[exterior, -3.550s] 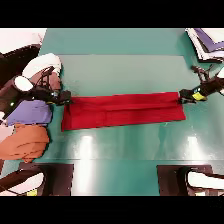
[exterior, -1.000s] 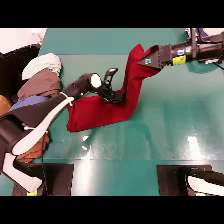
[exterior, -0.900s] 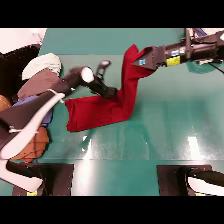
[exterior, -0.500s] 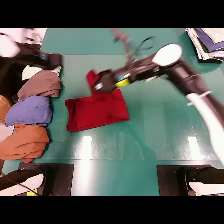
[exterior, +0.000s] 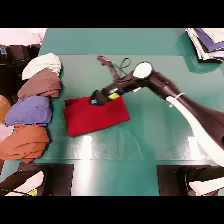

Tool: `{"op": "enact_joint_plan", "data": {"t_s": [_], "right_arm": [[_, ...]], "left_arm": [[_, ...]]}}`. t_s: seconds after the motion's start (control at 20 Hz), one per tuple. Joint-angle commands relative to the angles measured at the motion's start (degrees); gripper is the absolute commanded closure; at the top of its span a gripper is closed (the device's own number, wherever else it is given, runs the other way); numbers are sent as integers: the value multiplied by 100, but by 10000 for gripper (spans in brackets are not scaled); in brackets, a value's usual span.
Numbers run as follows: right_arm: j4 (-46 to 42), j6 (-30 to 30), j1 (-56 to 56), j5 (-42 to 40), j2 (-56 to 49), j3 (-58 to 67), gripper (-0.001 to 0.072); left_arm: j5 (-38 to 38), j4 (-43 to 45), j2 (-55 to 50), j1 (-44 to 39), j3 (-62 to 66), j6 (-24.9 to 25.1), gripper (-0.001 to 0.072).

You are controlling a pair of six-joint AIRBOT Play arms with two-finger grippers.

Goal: Fold the shirts.

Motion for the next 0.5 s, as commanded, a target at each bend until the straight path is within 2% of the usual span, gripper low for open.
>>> {"op": "enact_joint_plan", "data": {"t_s": [0.0,0.1,0.15,0.3,0.45], "right_arm": [[-743,304,-981,201,463,-979,200],[-1165,542,-1650,13,673,-1685,182],[-1075,542,-1971,-17,632,-1908,70],[-485,501,-2350,0,144,-2116,58],[192,157,-2072,50,-546,-1893,60]], "left_arm": [[-151,-22,35,46,0,13,683],[-175,-170,35,46,-2,11,682],[-155,-354,35,46,-2,13,682],[24,-824,28,46,-17,15,682],[109,-901,26,46,-17,15,682]]}}
